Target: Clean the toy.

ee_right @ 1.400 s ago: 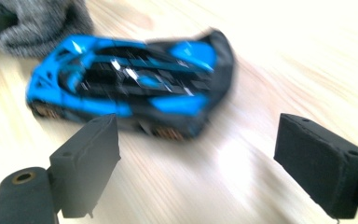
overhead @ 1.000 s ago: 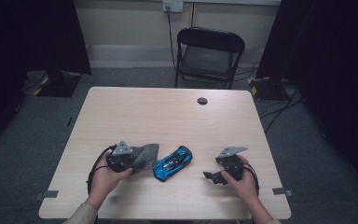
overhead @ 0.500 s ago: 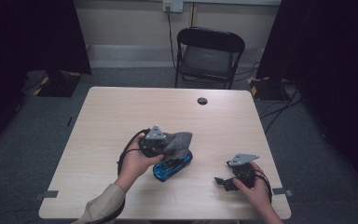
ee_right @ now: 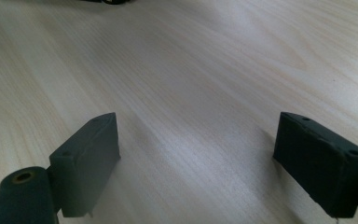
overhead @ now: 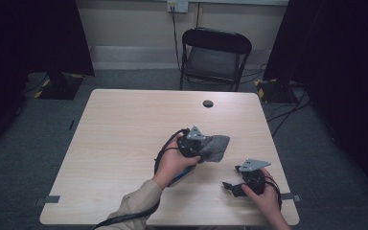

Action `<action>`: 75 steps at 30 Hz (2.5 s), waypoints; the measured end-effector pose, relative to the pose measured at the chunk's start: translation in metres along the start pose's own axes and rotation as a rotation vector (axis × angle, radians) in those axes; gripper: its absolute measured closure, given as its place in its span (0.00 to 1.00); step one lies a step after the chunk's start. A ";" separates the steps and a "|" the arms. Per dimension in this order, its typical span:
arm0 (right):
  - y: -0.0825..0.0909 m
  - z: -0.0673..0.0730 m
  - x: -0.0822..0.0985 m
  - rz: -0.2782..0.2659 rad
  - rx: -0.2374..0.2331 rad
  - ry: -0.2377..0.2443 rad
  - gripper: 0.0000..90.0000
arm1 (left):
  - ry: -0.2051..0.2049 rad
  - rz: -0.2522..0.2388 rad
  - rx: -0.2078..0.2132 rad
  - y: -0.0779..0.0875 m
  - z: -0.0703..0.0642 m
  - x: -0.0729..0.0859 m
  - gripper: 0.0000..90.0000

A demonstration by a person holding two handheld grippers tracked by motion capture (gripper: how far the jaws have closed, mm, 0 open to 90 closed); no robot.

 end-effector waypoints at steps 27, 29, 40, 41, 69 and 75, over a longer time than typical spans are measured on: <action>0.011 -0.004 0.006 0.002 0.022 -0.011 0.15 | -0.008 0.094 0.013 -0.083 -0.013 0.024 0.77; 0.012 -0.004 0.006 0.001 0.021 -0.013 0.15 | -0.008 0.103 0.014 -0.083 -0.013 0.027 0.76; 0.012 -0.004 0.006 0.002 0.022 -0.013 0.15 | 0.012 0.073 -0.011 -0.073 -0.013 0.028 0.45; 0.012 -0.004 0.006 0.002 0.022 -0.013 0.15 | 0.012 0.073 -0.011 -0.073 -0.013 0.028 0.42; 0.012 -0.004 0.006 0.002 0.022 -0.013 0.15 | 0.069 0.043 -0.143 0.061 0.038 0.075 0.32; 0.012 -0.004 0.006 0.002 0.023 -0.013 0.15 | 0.084 0.033 -0.145 0.069 0.040 0.088 0.33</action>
Point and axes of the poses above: each handheld gripper's, and its own axes: y roughly backward along the jaws, x roughly out of its underside, z roughly to its left, the point moved 1 cm from there along -y, roughly forward along the jaws, and after that the axes turned 15 degrees about -z, right-handed, at the moved point
